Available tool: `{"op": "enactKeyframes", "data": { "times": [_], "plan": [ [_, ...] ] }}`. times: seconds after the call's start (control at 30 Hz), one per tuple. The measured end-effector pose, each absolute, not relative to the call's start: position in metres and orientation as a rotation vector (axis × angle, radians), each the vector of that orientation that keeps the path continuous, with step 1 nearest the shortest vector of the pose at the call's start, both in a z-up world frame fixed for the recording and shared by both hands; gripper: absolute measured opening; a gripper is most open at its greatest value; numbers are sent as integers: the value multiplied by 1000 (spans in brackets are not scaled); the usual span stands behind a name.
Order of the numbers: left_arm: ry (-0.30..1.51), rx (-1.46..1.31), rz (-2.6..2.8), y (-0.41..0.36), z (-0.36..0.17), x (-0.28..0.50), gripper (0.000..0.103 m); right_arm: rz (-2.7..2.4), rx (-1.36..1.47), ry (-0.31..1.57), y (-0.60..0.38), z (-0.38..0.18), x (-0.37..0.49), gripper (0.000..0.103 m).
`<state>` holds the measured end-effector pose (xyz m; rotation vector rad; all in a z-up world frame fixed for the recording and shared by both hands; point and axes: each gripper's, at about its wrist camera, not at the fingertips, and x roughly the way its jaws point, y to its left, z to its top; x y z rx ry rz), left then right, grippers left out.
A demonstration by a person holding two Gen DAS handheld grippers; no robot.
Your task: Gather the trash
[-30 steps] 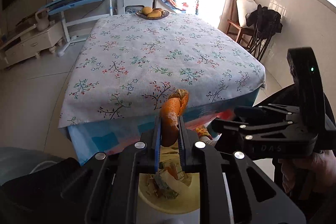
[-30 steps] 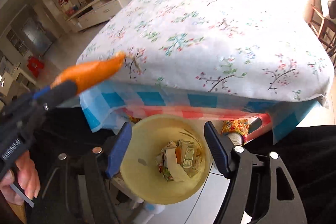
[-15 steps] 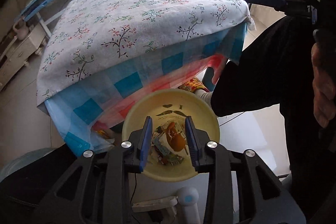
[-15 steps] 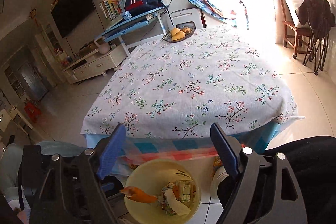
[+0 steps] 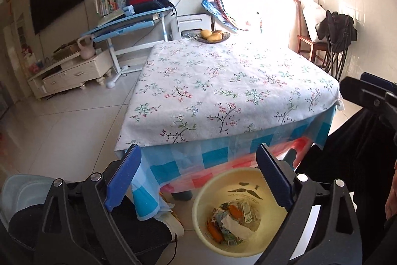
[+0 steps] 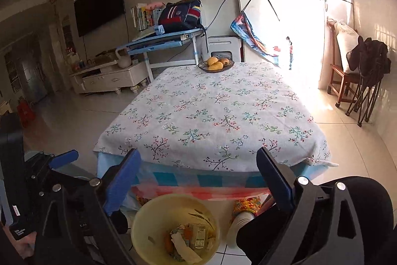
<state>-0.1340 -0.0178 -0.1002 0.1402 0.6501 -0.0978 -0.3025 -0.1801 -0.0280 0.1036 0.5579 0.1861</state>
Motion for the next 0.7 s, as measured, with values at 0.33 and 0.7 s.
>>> {"op": "enactKeyframes", "data": {
  "times": [0.33, 0.7],
  "plan": [
    [527, 60, -4, -2, -80, -134, 96, 175, 41, 513, -173, -24, -317, 95],
    [489, 64, 25, -3, -76, -136, 96, 150, 51, 535, -173, -32, -309, 95]
  ]
}}
